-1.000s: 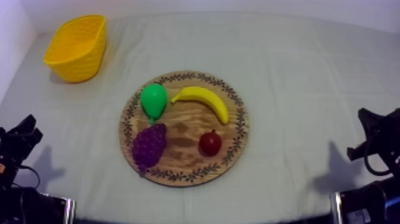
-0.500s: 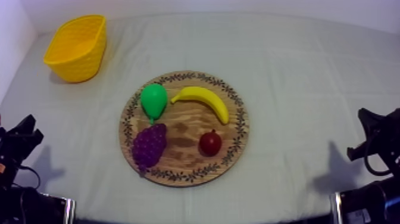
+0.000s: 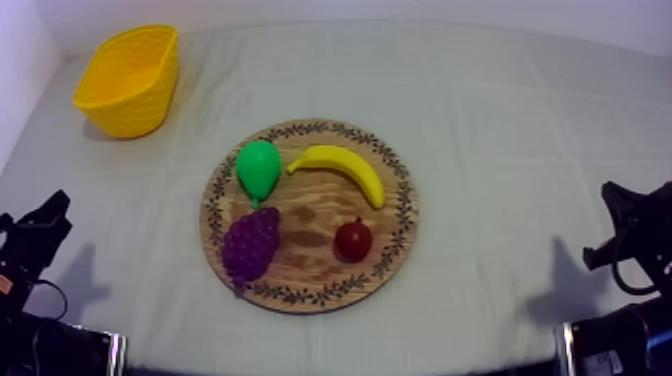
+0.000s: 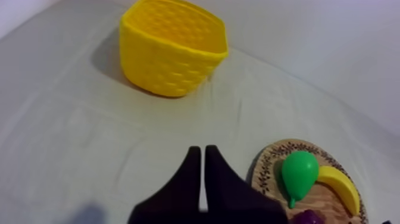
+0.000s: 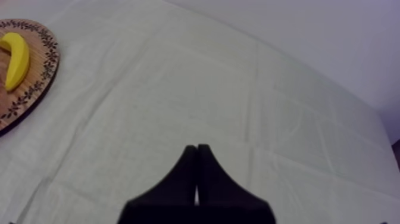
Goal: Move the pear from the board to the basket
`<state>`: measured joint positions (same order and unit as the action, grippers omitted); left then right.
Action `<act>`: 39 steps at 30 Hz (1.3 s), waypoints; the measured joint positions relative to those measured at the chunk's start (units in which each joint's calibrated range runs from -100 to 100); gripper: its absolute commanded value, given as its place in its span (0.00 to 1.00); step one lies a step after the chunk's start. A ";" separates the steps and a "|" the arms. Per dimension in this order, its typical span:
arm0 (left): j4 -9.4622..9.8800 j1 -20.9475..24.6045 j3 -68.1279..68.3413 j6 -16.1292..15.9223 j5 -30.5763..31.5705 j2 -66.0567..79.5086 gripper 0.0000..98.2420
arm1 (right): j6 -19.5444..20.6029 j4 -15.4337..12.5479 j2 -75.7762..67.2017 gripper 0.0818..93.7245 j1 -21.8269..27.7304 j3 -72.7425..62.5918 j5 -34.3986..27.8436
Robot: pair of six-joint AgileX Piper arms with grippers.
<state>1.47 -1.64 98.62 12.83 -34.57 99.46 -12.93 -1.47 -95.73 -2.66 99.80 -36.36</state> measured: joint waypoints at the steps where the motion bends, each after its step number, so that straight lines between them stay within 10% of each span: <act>1: 0.00 -0.78 -0.05 0.28 0.10 -0.53 0.00 | 0.00 0.00 0.00 0.00 0.00 0.00 0.00; 18: -3.93 -10.84 -5.76 -3.04 -0.36 -17.33 0.00 | 0.00 0.00 0.00 0.00 0.00 0.00 0.00; 28: -9.11 -7.12 -19.40 -9.82 -15.33 -33.06 0.00 | 0.00 0.00 0.00 0.00 0.00 0.00 0.00; 39: -12.51 -4.55 -34.68 -9.23 -29.57 -50.72 0.00 | 0.00 0.00 0.00 0.00 0.00 0.00 0.00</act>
<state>-11.04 -6.19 63.94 3.60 -64.14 48.74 -12.93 -1.47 -95.73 -2.66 99.80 -36.36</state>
